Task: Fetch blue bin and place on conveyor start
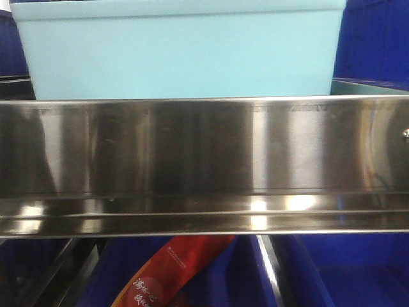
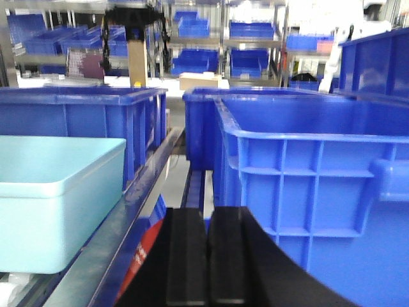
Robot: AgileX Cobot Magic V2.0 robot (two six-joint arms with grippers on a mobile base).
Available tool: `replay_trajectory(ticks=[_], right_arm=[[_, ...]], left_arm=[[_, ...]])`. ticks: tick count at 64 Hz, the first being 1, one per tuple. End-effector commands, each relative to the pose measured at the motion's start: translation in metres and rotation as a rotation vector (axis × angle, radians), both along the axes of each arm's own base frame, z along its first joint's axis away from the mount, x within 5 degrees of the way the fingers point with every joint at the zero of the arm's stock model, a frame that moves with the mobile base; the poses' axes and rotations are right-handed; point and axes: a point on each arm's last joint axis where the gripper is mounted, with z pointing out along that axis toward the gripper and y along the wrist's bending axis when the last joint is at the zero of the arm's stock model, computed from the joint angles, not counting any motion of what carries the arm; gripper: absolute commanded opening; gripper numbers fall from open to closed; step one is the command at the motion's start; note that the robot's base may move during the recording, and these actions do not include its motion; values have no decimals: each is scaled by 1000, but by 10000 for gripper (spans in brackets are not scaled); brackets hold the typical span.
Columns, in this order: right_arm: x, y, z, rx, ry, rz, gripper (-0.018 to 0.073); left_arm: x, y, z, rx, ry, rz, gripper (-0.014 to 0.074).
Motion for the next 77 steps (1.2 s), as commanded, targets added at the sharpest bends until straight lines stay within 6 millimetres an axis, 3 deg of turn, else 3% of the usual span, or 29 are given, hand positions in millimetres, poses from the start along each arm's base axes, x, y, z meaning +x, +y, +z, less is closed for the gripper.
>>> replay_trajectory(ticks=[1,16,28,41,49,64,77], right_arm=[[6,0,16,5,32,-3,-167],[36,-1,49,12,229,4,-167],[58,-2,68,12,239,3,-167],[61,-2,72,19,229,7,-167],[72,0,82,50,314,28,-167],[112,10,103,41,377,129,-167],[150,36,115,38,455,259,-141]], left_arm=[[6,1,13,0,73,9,-111],[31,3,42,-34,327,26,-111],[46,4,58,-28,280,19,-111],[54,2,60,-50,272,1,-111],[65,-6,73,-49,330,-94,-111],[108,-28,90,-34,418,-274,-111],[151,-54,108,-29,499,-382,-111]])
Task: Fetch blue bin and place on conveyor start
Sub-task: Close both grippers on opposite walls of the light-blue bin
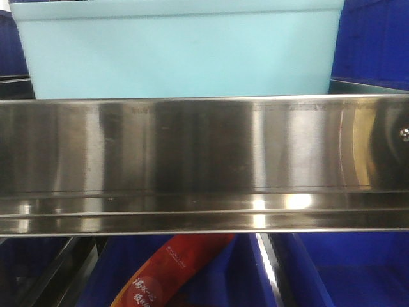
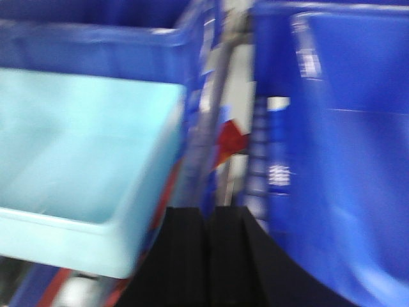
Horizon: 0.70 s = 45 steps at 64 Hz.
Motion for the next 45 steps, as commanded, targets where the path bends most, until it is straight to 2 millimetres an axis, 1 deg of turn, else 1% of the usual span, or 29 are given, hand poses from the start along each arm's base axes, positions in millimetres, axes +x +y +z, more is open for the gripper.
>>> replay_trajectory(ticks=[1,7,14,18,25,32,38,45], right_arm=[[17,11,4,19,20,38,-140],[38,18,6,46,54,-2,-141],[63,27,3,38,97,-74,-141],[75,37,4,39,128,-77,-141],[101,54,-4,36,217,-81,-141],[124,60,-10,51,288,-144,-141],[144,64,-12,37,305,-180,-141],[164,69,-24,-5,352,-201,-141]], left_arm=[[17,-12,10,-25,16,-33,-111],[38,-20,18,-64,35,15,-111],[63,-27,20,-93,69,110,-111],[77,-32,20,-101,92,155,-111],[103,-42,12,-107,139,207,-111],[124,-50,3,-116,196,238,-111],[140,-54,-6,-93,246,268,-111],[157,-59,-15,-64,268,277,-111]])
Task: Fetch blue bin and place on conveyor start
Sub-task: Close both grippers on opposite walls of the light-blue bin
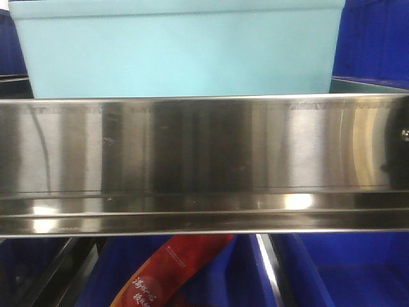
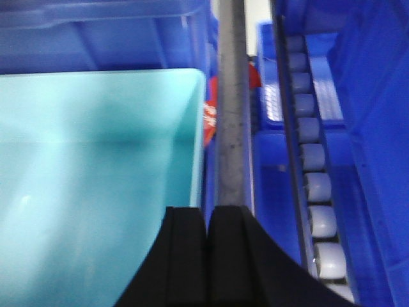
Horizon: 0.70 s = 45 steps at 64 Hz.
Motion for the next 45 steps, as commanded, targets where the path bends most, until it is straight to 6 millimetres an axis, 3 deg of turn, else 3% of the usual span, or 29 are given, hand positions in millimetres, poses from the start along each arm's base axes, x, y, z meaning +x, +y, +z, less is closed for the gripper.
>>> replay_trajectory(ticks=[1,14,20,25,29,36,45], right_arm=[[14,3,-6,-31,20,-17,-141],[35,10,-30,-75,114,-13,-125],[38,11,-34,-84,123,-6,39],[39,11,-35,-83,118,-4,218],[41,12,-36,-75,111,0,288],[46,15,-41,-71,113,5,275],[53,18,-52,-60,140,8,243]], left_arm=[[10,-5,-3,6,7,6,-111],[30,-12,-16,16,40,7,-109],[35,-14,-24,29,57,8,-62],[38,-14,-28,41,65,10,32],[41,-15,-31,45,74,10,136],[45,-17,-38,43,90,16,259],[52,-17,-51,49,136,35,265]])
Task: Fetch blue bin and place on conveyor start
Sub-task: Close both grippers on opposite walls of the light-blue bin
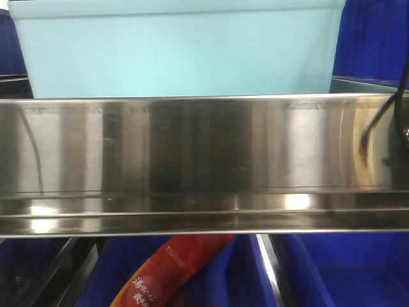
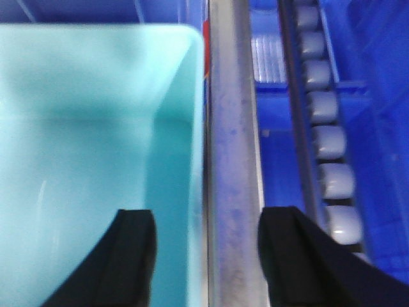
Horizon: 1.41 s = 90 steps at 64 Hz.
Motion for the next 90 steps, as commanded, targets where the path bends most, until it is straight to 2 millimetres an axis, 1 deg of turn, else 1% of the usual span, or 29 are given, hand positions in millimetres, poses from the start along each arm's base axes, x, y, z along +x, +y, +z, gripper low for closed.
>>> replay_trajectory(ticks=[1,26,33,48,61,76,90], right_arm=[[6,2,-4,1,-12,10,243],[21,9,-31,2,49,13,243],[21,9,-32,0,55,12,243],[21,9,-32,0,55,12,243],[23,3,-32,-1,59,-5,243],[23,3,-33,-1,61,-4,243],[24,4,-35,-3,67,-4,243]], left_arm=[[5,-1,-7,5,24,13,265],[15,-2,-25,19,71,21,265],[16,0,-28,22,89,30,265],[15,0,-28,25,98,33,265],[18,-1,-33,29,110,33,265],[19,-1,-35,30,113,32,265],[21,-3,-41,26,132,33,265]])
